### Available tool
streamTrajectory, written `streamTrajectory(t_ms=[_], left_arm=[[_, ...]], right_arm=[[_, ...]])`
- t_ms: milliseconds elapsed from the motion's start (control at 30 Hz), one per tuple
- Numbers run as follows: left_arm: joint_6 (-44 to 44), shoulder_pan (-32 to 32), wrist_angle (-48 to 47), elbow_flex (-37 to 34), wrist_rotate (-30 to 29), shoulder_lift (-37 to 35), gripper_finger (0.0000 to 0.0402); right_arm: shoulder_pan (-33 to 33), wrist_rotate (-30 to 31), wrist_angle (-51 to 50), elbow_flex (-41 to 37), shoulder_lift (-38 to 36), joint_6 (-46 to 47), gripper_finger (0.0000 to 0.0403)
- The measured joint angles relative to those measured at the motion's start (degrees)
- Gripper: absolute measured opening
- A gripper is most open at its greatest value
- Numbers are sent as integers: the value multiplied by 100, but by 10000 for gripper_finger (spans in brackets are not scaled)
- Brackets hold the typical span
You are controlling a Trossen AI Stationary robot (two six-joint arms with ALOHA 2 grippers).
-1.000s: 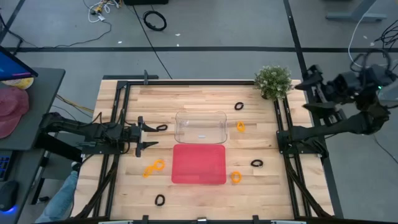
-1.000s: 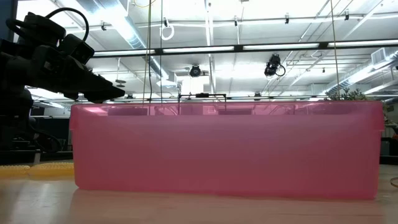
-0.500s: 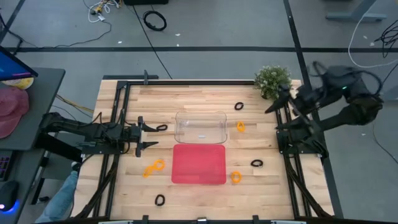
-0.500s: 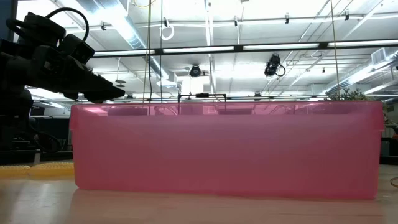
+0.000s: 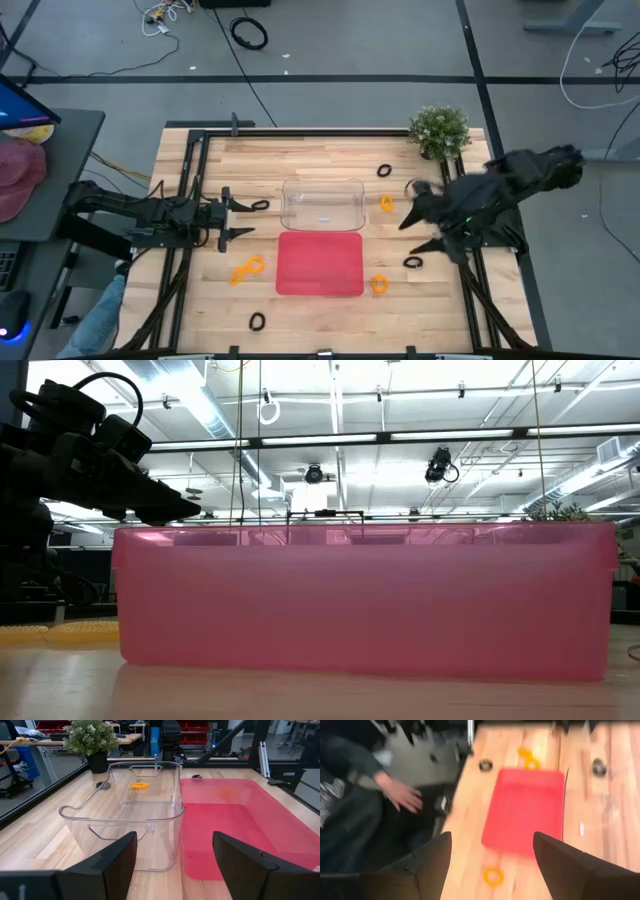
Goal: Sort spring keychains
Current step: Put the orange spring keychain into the pink bin
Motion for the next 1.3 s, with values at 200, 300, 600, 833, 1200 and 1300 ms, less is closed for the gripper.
streamTrajectory(t_ms=[200, 300, 600, 833, 1200, 1300], left_arm=[[0, -1, 1, -1, 0, 1, 261], [0, 0, 1, 0, -2, 0, 261], [0, -1, 1, -1, 0, 1, 261], [0, -1, 1, 0, 0, -1, 261], [0, 0, 0, -2, 0, 0, 261], [0, 0, 0, -2, 0, -1, 261]], right_arm=[[421, 580, -407, 0, 600, 110, 281], [469, 620, -758, -2, 879, 100, 281], [465, 604, -1198, -266, 1422, 394, 281], [464, 596, -499, -1335, 1428, 374, 281], [460, 436, 860, -2989, 1418, 341, 281], [460, 394, 1209, -3255, 1418, 394, 281]])
